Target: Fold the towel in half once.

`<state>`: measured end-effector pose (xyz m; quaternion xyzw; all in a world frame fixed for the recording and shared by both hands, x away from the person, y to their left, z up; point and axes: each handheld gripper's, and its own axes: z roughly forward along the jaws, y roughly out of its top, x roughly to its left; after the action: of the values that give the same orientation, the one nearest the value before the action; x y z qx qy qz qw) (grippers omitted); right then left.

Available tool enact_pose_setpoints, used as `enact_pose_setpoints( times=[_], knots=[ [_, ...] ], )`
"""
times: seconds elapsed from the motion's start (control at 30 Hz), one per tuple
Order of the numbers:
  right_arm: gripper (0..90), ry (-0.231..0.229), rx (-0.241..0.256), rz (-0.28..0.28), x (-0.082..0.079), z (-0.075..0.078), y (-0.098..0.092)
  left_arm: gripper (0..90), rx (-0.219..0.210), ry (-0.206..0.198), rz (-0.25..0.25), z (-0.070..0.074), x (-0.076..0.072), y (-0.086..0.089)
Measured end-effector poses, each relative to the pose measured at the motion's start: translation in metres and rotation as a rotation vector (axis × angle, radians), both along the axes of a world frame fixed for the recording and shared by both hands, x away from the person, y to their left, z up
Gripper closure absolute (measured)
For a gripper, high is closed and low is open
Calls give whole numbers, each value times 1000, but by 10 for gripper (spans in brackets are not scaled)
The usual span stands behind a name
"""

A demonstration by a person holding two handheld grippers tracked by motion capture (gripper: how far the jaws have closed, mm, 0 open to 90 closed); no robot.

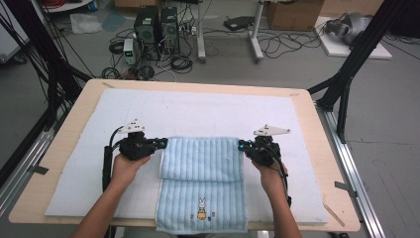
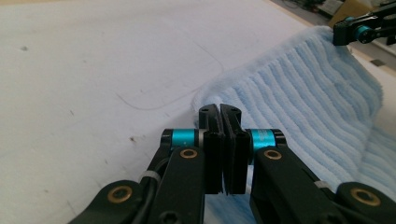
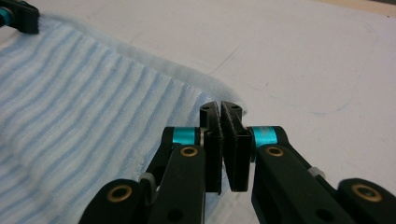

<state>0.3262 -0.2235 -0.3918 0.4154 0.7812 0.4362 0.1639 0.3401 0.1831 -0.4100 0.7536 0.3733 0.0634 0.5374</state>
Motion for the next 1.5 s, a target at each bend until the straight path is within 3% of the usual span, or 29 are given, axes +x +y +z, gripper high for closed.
enact_pose_setpoints(
  times=[0.1,0.27,0.53,0.67,0.77,0.8,0.83,0.87,0.9,0.97,1.07,1.23,1.37,1.43,1.5],
  knots=[
    [874,4,28,28,-11,4,-3,876,-52,20,-20,-1,-7,7],
    [874,34,6,53,-31,-4,-8,875,-52,47,-49,-10,-20,10],
    [874,87,-14,57,-45,-27,-11,876,38,64,-75,-25,-41,4],
    [873,111,-28,53,-46,-34,-10,874,81,85,-80,-35,-43,2],
    [868,125,-83,55,-46,-39,-6,860,95,90,-70,-38,-42,0],
    [858,130,-80,52,-46,-40,-5,825,90,88,-56,-37,-42,0],
    [817,127,-84,48,-46,-40,-5,734,88,80,-19,-36,-41,0],
    [723,121,-77,36,-45,-39,-6,609,84,73,0,-34,-39,0],
    [652,114,-69,17,-44,-37,-6,552,60,62,17,-32,-37,3],
    [560,58,-73,-42,-42,-31,-7,498,37,38,36,-29,-33,5],
    [553,31,-58,-66,-33,-25,-7,473,37,5,66,-26,-20,6],
    [575,72,-62,-56,-12,-30,-1,451,26,1,86,-30,-4,3],
    [617,115,-136,-39,-3,-41,5,447,49,16,98,-35,-1,2],
    [700,151,-140,-31,0,-45,7,450,65,22,97,-35,-1,2],
    [840,143,-140,-16,-1,-44,7,511,67,22,75,-35,-2,2]
  ],
)
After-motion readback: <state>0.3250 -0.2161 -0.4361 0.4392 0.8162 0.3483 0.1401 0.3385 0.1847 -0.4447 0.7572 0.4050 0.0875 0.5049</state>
